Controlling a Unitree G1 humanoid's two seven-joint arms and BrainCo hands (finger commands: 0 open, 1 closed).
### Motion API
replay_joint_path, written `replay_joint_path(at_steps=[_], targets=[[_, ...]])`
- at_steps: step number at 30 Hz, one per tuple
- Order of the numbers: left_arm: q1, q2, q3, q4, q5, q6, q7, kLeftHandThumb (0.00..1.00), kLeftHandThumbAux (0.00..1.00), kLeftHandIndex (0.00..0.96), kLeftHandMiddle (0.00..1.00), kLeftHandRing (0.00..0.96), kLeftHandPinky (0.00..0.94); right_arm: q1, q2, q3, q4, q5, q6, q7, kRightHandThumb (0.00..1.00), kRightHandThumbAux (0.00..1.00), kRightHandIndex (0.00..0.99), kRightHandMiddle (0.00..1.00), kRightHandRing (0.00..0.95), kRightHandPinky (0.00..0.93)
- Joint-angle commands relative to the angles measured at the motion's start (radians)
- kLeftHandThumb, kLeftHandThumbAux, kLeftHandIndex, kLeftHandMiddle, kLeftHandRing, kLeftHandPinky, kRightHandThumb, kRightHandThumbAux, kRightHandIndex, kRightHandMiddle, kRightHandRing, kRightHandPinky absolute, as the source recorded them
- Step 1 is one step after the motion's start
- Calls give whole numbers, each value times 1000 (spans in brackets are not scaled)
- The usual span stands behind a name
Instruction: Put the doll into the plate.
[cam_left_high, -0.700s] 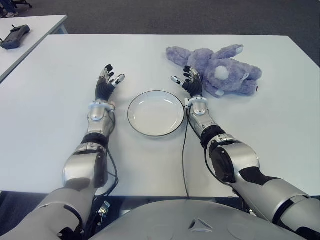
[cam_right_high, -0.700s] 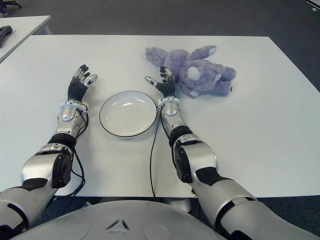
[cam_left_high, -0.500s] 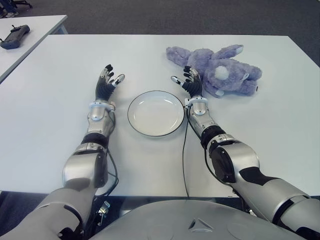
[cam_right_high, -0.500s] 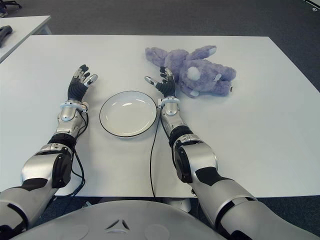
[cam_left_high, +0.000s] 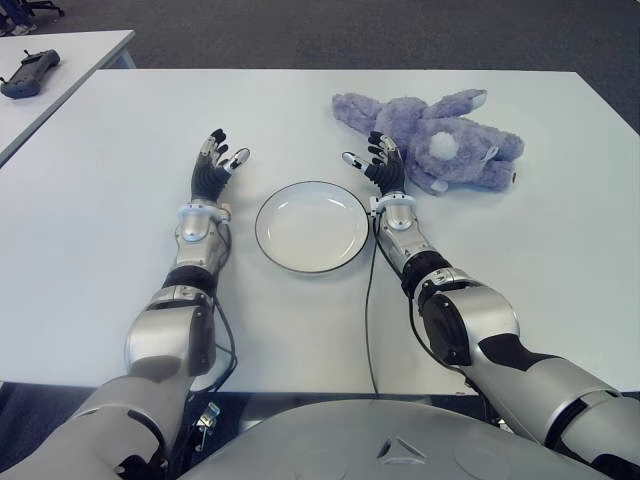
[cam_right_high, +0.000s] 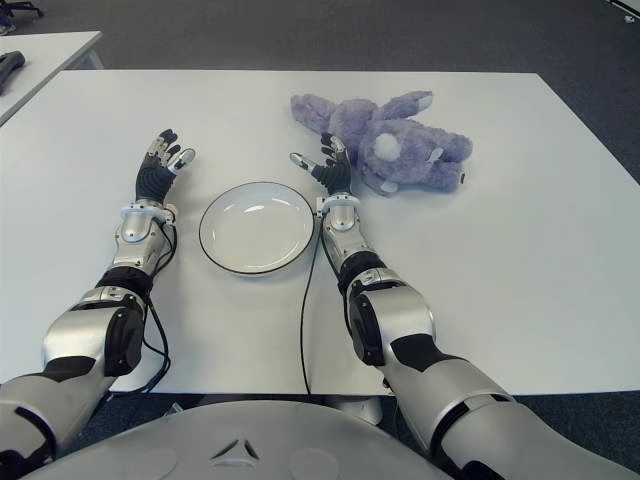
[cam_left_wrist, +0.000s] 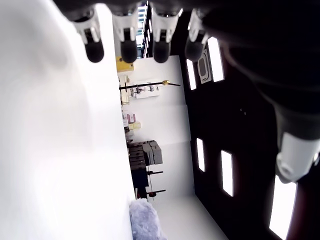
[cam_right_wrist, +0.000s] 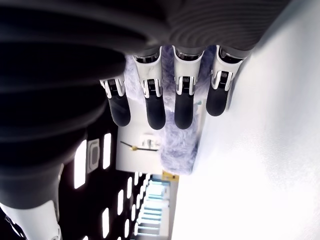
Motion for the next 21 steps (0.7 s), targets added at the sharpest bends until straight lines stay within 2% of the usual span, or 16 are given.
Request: replay_joint_path(at_steps=[1, 10, 21], targets=[[262, -130, -36, 170, 34, 57, 12, 0, 539, 0, 0, 0, 0, 187, 139, -28, 109, 33, 104, 10, 0, 709, 143, 164, 143, 125], [264, -128, -35, 169, 31, 58, -2, 0, 528, 0, 0, 0, 0, 182, 147, -30, 106, 36, 92, 10, 0, 706, 147, 167, 145, 119], [267, -127, -41, 168, 37, 57, 1, 0, 515, 0, 0, 0, 0, 160, 171, -41, 98, 58, 41, 27, 0, 671, 129, 167, 149, 127]])
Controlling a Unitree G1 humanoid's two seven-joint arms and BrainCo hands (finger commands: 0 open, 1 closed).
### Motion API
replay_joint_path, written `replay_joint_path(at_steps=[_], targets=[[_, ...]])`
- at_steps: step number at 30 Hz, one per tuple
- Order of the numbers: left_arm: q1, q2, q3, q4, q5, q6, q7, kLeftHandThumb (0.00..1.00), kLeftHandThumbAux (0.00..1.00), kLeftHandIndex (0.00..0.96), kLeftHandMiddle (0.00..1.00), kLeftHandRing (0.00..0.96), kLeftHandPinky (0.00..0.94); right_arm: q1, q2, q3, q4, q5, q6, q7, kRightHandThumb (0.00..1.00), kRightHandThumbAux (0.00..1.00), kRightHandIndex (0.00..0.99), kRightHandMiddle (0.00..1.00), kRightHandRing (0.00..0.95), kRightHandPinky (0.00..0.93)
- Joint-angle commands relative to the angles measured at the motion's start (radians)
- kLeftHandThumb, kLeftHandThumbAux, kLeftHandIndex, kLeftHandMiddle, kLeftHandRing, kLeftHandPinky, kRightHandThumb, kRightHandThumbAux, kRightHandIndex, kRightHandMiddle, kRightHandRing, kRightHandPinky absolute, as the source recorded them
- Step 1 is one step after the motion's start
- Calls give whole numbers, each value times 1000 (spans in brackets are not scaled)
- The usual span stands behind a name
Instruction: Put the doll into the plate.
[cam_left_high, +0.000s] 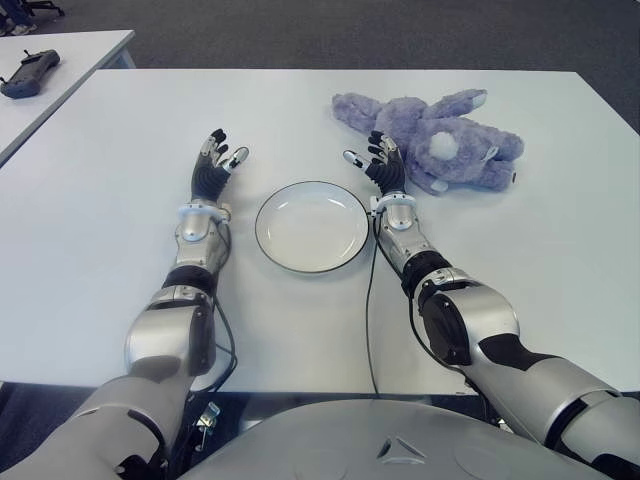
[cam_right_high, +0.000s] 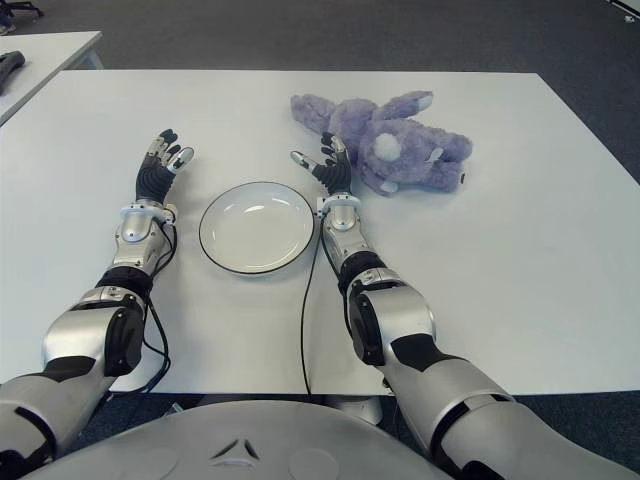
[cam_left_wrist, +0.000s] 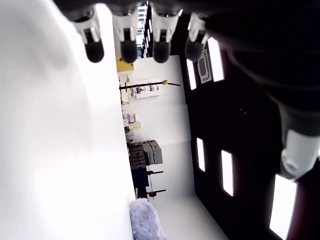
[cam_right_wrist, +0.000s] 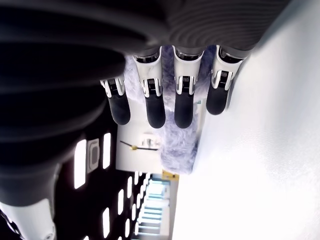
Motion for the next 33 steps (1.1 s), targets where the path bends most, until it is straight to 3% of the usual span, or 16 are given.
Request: replay_joint_path(at_steps=[1, 25, 33], targets=[[267, -127, -40, 168, 37, 56, 2, 0, 512, 0, 0, 0, 0, 157, 172, -33, 98, 44, 37, 16, 0, 671, 125, 162, 145, 129], [268, -126, -47, 172, 46, 52, 25, 0, 512, 0, 8, 0, 0, 78, 217, -75, 62, 131, -149, 119, 0, 683, 80, 113, 111, 106], [268, -123, -56, 173, 55, 56, 26, 0, 508, 0, 0, 0, 0, 71, 224, -78, 36, 163, -280, 178, 0, 706, 80, 111, 105, 108]])
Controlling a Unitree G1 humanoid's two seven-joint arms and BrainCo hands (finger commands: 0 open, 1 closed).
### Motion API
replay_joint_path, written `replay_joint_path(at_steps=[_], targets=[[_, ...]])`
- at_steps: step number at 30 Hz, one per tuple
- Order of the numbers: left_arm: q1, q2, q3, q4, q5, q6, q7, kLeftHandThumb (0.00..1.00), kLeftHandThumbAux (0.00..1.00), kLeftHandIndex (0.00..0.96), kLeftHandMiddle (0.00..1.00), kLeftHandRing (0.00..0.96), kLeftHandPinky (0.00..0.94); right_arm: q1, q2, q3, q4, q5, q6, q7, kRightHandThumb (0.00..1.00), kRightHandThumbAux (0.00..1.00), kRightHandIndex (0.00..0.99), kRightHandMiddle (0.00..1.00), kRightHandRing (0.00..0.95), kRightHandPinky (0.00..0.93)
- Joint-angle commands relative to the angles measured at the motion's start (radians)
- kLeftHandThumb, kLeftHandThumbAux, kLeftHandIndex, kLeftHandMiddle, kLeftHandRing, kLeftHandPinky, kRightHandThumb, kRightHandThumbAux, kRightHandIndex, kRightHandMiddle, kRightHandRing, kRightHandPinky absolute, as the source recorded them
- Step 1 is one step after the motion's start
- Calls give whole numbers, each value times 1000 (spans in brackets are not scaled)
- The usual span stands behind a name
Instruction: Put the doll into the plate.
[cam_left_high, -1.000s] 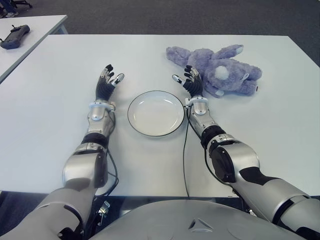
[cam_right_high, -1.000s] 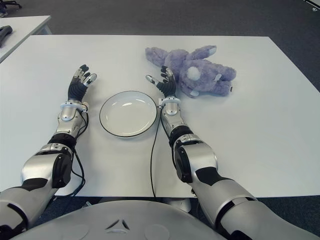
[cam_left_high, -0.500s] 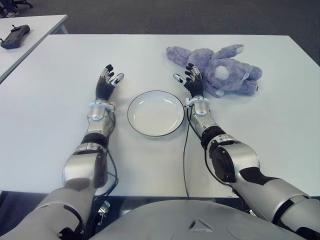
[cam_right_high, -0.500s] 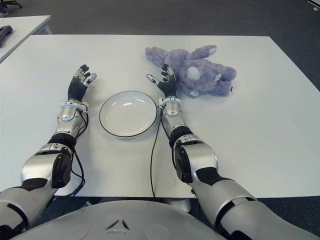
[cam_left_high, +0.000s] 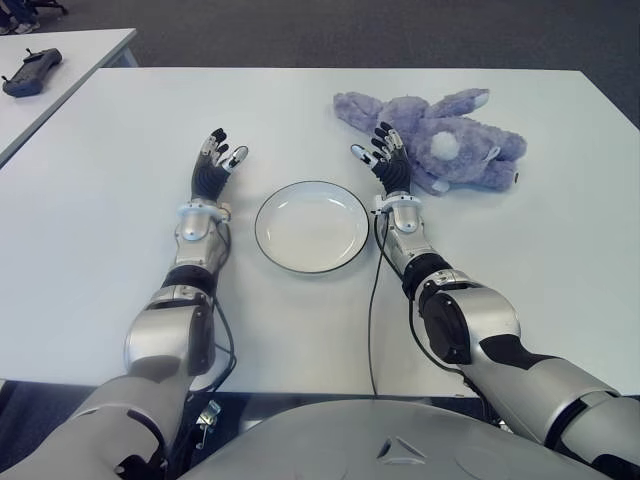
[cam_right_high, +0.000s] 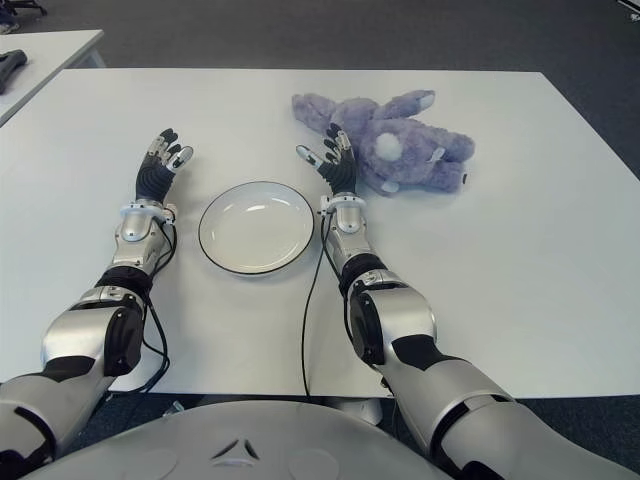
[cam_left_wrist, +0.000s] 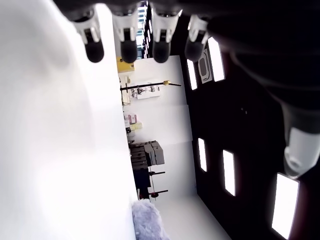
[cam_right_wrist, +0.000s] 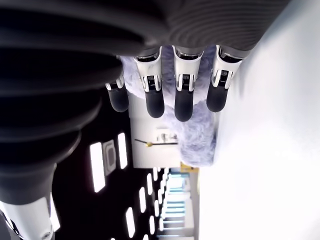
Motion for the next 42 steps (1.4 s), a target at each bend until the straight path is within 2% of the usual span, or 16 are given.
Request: replay_joint_path(at_steps=[1, 15, 25, 33, 42], targets=[[270, -125, -51, 173, 53, 57, 25, 0, 507, 0, 0, 0, 0, 78, 224, -27, 16, 64, -110, 46, 0, 711, 80, 111, 105, 108], [266, -127, -46, 173, 36, 64, 13, 0, 511, 0, 0, 0, 0, 48, 232, 27, -33, 45, -241, 28, 0, 757, 82, 107, 103, 126], [265, -127, -43, 172, 30, 61, 2, 0, 515, 0, 0, 0, 0, 15, 195, 74, -89, 16, -341, -12, 8, 744, 67, 106, 114, 141], [263, -127, -48, 173, 35, 66, 14, 0, 504, 0, 0, 0, 0, -39, 149, 113, -73, -48, -343, -108, 34, 744, 63, 105, 114, 137], [261, -126, -50, 176, 37, 71, 10, 0, 507, 0, 0, 0, 0, -72, 113, 147, -75, -90, -314, -151, 55, 725, 54, 92, 101, 131]])
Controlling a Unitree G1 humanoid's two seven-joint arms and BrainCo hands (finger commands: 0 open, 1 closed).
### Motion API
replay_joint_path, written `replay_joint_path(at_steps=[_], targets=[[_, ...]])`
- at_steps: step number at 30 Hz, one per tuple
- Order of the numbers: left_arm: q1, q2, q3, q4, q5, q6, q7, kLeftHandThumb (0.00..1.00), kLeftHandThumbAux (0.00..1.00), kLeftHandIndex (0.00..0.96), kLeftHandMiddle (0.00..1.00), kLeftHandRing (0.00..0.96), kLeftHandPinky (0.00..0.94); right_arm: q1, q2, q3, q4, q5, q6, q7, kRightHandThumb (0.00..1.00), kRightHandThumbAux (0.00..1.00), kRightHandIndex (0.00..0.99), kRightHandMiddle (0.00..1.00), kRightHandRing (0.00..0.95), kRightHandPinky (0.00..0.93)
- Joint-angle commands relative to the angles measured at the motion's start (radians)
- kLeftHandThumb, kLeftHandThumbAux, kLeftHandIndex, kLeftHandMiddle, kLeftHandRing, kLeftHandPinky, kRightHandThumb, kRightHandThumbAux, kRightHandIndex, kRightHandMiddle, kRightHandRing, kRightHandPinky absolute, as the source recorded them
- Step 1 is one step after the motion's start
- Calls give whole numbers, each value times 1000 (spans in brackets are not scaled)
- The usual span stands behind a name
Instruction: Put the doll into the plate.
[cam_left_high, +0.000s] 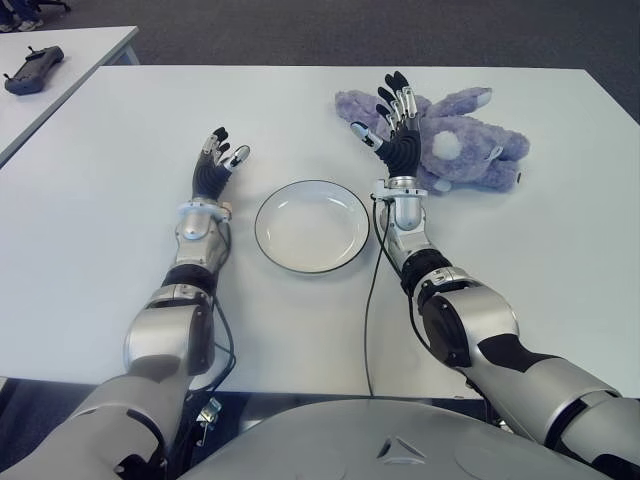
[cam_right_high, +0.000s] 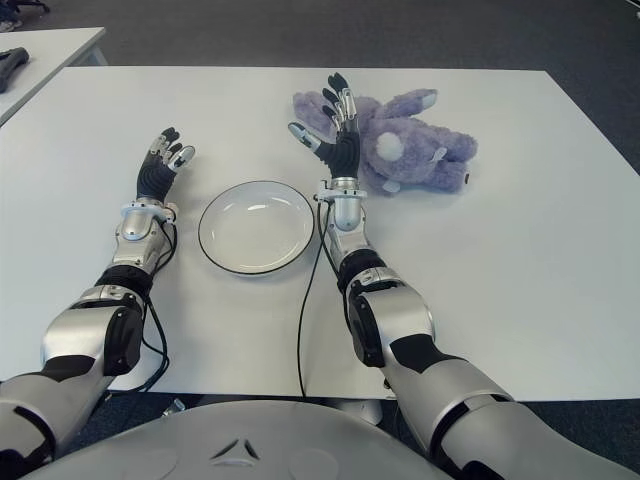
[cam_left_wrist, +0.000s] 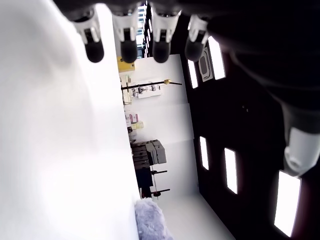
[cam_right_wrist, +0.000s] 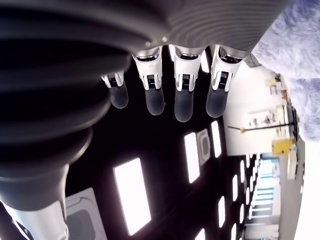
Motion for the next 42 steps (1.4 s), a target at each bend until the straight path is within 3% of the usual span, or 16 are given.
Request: replay_joint_path(at_steps=[1, 16, 22, 33, 42], targets=[[264, -129, -34, 176, 37, 66, 9, 0, 507, 0, 0, 0, 0, -74, 110, 31, 3, -40, 16, -47, 61, 725, 52, 90, 99, 132], [263, -136, -42, 176, 42, 63, 25, 0, 511, 0, 2, 0, 0, -122, 53, 32, -8, -23, 86, 29, 119, 694, 36, 77, 77, 89], [264, -137, -44, 176, 42, 63, 29, 0, 507, 0, 5, 0, 0, -93, -11, 32, -43, -30, 71, 69, 147, 642, 40, 72, 68, 79], [259, -138, -45, 178, 37, 69, 24, 0, 501, 0, 9, 0, 0, -86, -139, 71, -102, -133, 76, 59, 65, 530, 34, 65, 62, 68], [256, -136, -49, 178, 40, 68, 29, 0, 492, 0, 9, 0, 0, -112, -249, 110, -80, -242, 119, -31, 33, 462, 56, 62, 54, 43]])
